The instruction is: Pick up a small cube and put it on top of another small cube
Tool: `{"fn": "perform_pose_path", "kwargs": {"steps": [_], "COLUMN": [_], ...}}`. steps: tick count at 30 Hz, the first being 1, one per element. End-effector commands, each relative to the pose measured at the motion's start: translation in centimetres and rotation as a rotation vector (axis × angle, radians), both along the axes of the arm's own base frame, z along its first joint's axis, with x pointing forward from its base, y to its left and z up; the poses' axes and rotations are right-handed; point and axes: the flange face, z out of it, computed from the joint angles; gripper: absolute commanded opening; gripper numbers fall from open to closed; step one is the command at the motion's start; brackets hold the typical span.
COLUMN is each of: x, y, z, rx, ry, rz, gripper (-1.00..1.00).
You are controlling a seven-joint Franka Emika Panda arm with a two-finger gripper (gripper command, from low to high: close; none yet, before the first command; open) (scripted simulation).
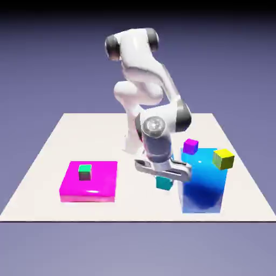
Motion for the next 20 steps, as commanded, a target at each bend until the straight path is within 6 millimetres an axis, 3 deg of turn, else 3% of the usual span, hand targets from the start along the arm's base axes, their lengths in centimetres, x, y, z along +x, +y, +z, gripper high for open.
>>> {"fn": "perform_pose_path", "kwargs": {"steps": [1,7,10,12,16,17,18,19,20], "x": [0.0,-2.8,-3.2,-3.2,-5.0,-5.0,-5.0,-5.0,-4.5], "y": [2.1,12.8,12.6,12.5,13.9,13.9,13.9,13.9,13.6], "z": [2.0,13.1,12.1,11.9,5.7,5.5,5.5,5.5,7.0], "rx": [-0.004,-0.002,0.02,0.023,0.023,0.023,0.023,0.023,0.023], "ry": [-0.006,-0.012,0.08,0.093,0.093,0.093,0.093,0.093,0.093], "rz": [0.001,-0.042,-0.216,-0.24,-0.24,-0.24,-0.24,-0.24,-0.241], "gripper": [-1.0,-1.0,-1.0,-1.0,-1.0,-1.0,1.0,1.0,1.0]}}
